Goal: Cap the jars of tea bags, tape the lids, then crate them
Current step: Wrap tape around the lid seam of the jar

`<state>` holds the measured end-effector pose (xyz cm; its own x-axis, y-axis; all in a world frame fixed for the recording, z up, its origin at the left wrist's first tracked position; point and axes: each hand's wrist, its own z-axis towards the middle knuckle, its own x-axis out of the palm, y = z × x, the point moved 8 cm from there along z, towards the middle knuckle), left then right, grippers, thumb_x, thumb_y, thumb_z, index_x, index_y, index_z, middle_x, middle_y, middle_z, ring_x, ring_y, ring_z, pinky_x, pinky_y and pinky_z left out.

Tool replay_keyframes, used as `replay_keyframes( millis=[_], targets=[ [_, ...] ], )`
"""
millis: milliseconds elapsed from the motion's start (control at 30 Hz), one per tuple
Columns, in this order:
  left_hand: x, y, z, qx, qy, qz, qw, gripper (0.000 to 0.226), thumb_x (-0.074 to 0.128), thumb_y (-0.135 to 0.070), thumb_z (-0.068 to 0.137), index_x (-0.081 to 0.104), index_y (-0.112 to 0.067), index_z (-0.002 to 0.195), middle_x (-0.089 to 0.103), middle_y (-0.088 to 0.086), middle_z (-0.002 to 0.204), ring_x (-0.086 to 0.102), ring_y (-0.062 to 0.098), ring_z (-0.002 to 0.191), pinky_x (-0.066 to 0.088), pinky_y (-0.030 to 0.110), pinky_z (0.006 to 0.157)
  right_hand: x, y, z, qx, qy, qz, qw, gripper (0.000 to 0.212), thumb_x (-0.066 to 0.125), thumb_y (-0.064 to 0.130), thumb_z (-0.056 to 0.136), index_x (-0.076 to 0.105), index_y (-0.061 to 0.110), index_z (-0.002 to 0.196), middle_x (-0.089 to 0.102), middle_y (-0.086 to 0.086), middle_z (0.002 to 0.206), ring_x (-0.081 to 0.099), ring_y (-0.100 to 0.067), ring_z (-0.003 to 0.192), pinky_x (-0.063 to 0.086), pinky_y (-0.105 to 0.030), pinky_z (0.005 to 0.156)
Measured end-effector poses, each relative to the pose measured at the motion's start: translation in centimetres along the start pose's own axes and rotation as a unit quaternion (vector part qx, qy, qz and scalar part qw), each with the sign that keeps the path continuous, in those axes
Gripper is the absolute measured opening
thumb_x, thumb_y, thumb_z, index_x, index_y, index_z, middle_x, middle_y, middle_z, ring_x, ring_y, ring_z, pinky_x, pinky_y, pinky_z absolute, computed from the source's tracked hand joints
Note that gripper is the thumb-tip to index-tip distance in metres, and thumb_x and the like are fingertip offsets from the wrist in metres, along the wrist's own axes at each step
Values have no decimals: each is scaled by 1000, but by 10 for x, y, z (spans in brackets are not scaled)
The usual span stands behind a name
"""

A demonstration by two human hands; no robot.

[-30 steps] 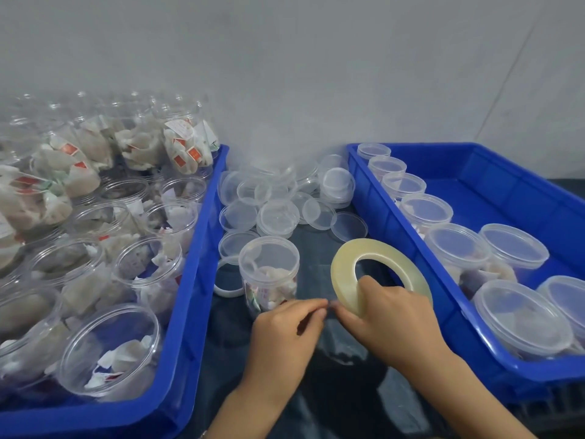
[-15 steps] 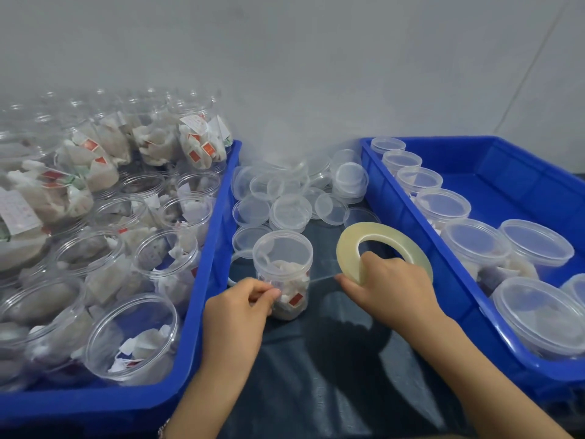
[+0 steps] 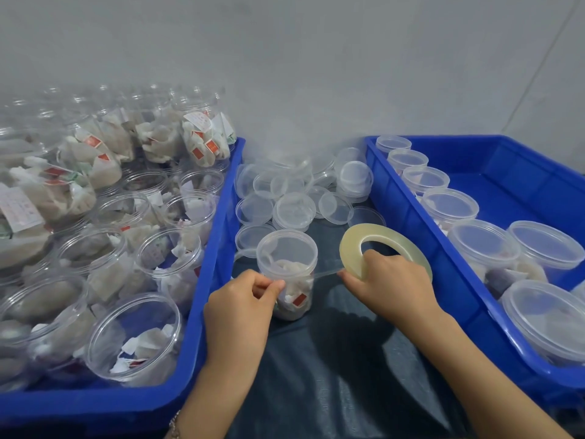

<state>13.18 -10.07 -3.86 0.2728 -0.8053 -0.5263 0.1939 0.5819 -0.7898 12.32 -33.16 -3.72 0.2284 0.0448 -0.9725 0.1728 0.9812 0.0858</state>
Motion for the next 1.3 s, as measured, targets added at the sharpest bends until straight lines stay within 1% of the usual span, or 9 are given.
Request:
replay_keyframes(
  millis=[200,367,500,733,900,1000,1133,1233,1300],
  targets=[
    [8,7,6,-7,11,-43,999,22,80,-22,74,58,-20,73,63,-6,71,61,13,64,51,35,66,5,-1,2,0,0,-3,1000,47,39,61,88,31,18,71,50,2,67,43,-22,63,19,-32,48],
    [11,11,9,18,2,-100,995,46,81,-11,70,59,-21,110,59,-3,108,62,3,76,42,4,68,9,2,9,0,2,7,1000,47,40,59,88,29,19,67,42,5,62,43,-21,61,16,-29,45],
    [16,1,5,94,26,-92,991,53,74,-10,74,59,-17,125,53,2,135,49,18,123,39,35,104,7,3,18,1,-8,18,1000,45,42,56,87,28,20,64,39,6,58,44,-20,59,18,-29,45],
    [7,-2,11,127,-36,-75,988,42,79,1,66,71,-7,106,63,-1,115,59,28,105,49,46,90,6,-3,31,-14,-13,17,1000,45,45,61,84,40,18,72,37,8,57,44,-19,60,24,-30,48],
    [11,2,9,122,-35,-79,989,37,71,7,77,69,-7,111,60,1,122,59,28,109,49,43,91,4,-5,34,-9,-33,3,999,44,46,59,85,48,16,79,41,6,61,45,-18,60,28,-29,49],
    [18,3,0,106,-10,-71,992,47,67,-6,86,56,-18,130,42,-6,139,43,18,127,37,37,104,2,-5,33,-13,-32,-11,999,44,45,60,86,46,16,79,37,7,56,44,-17,56,22,-27,44],
    [15,-22,-11,148,-59,-85,984,68,54,-32,88,24,-16,147,25,15,153,26,27,141,34,47,108,0,-6,30,-10,-30,2,1000,43,47,58,85,43,17,74,35,9,55,41,-15,54,19,-27,44],
    [33,-58,-3,249,-29,89,964,78,44,-54,87,24,-9,148,28,18,152,21,26,142,21,42,113,2,-4,28,-32,-28,14,999,47,47,62,80,35,19,69,34,10,55,43,-16,56,17,-27,45],
    [53,-63,7,233,53,198,951,91,31,-73,83,2,-18,150,16,13,157,8,25,146,2,36,117,1,-2,25,-52,-27,-2,998,51,47,65,78,31,18,67,39,8,57,42,-17,56,15,-26,44]
  ],
)
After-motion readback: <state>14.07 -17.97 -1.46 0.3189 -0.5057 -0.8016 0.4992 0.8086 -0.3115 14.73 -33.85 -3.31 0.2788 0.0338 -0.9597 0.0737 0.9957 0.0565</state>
